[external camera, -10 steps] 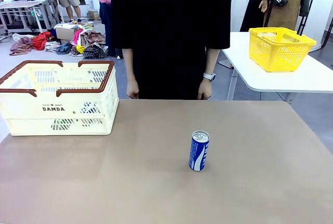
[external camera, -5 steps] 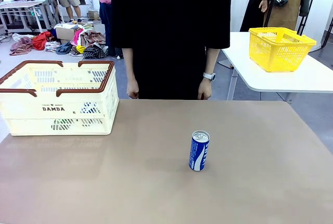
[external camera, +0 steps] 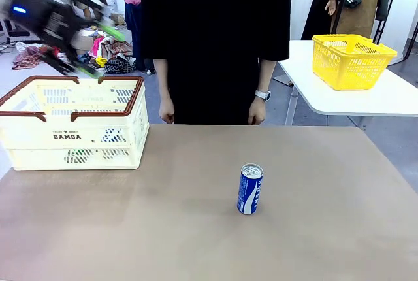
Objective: Place the drinks into the Shopping basket.
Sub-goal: Pick up one drink and place it into the Shopping basket.
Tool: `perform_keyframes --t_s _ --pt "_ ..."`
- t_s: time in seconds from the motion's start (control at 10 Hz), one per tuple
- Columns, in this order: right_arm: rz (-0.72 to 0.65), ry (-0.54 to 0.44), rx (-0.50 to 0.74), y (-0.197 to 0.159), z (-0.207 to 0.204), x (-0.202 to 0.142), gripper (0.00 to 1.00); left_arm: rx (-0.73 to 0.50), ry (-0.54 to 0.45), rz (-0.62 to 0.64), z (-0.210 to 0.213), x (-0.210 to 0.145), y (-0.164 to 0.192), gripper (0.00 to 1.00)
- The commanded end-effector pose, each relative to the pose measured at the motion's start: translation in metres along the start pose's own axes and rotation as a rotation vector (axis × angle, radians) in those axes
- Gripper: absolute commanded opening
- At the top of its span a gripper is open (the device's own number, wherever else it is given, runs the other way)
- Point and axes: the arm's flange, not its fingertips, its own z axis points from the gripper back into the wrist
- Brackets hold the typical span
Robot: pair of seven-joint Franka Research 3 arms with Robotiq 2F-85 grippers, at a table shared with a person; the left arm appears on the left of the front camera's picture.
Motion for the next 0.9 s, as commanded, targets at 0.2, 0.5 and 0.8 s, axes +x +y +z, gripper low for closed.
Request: perform_keyframes --t_s 0.2,0.5,0.8 --pt "0.010 -0.002 0.006 0.002 0.000 0.000 1.00 0.147 0.161 0.008 -0.119 -0.025 -0.009 1.00" --pt "0.010 -0.002 0.006 0.002 0.000 0.000 1.00 0.132 0.152 0.040 -0.129 -0.038 -0.018 1.00" --pt "0.010 -0.002 0.006 0.002 0.000 0.000 1.00 0.116 0.166 0.027 -0.133 -0.033 -0.016 1.00"
